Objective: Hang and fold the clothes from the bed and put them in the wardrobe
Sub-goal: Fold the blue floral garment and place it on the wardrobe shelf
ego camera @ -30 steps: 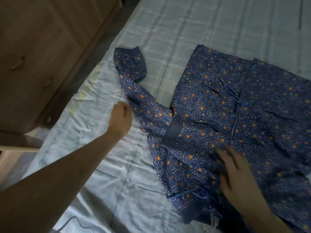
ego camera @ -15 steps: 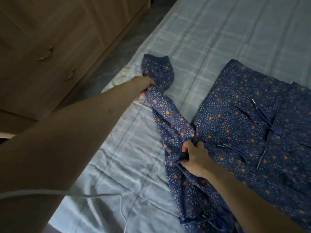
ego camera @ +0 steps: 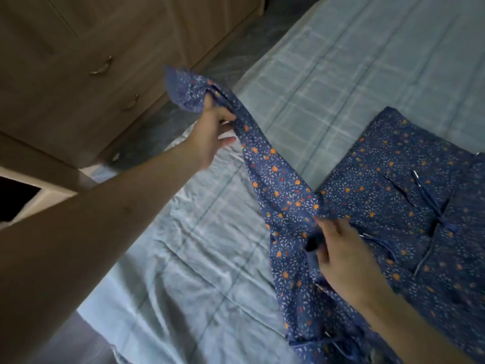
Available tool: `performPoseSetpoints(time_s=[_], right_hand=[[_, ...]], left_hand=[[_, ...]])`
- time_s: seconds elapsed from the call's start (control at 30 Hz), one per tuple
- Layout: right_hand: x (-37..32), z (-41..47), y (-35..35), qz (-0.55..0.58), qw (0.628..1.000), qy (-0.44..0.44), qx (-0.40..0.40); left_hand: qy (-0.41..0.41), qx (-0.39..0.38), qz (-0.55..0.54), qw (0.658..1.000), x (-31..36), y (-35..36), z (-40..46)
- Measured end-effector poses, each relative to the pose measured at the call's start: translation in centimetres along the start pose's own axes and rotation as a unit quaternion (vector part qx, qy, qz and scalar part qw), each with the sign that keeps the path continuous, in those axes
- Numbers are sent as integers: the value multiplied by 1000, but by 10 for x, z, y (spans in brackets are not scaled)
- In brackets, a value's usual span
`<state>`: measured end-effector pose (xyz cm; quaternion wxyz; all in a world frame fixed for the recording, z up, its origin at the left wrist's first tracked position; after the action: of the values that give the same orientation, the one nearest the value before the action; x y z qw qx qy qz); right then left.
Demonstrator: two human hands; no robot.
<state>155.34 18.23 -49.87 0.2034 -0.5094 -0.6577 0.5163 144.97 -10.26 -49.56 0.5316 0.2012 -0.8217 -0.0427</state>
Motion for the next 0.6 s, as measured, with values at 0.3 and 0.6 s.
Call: performPoseSetpoints(time_s=[0.3,0.6], right_hand=[[-100,113,-174,356,915,-115,150],[-94,149,-168,293,952,-46,74]], left_hand=[[204,-112,141,962,89,51,-46],[-56,105,188,975,1,-4,-53]])
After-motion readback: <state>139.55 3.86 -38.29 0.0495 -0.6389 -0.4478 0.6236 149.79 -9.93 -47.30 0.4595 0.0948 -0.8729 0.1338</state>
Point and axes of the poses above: each hand's wrist, its own z-axis towards the middle knuckle, its own y-axis out of the palm, x = y × z, the point moved 10 cm from there along z, towards the middle knuckle, and after that the axes turned 8 degrees about -x, right-handed, at the moved point
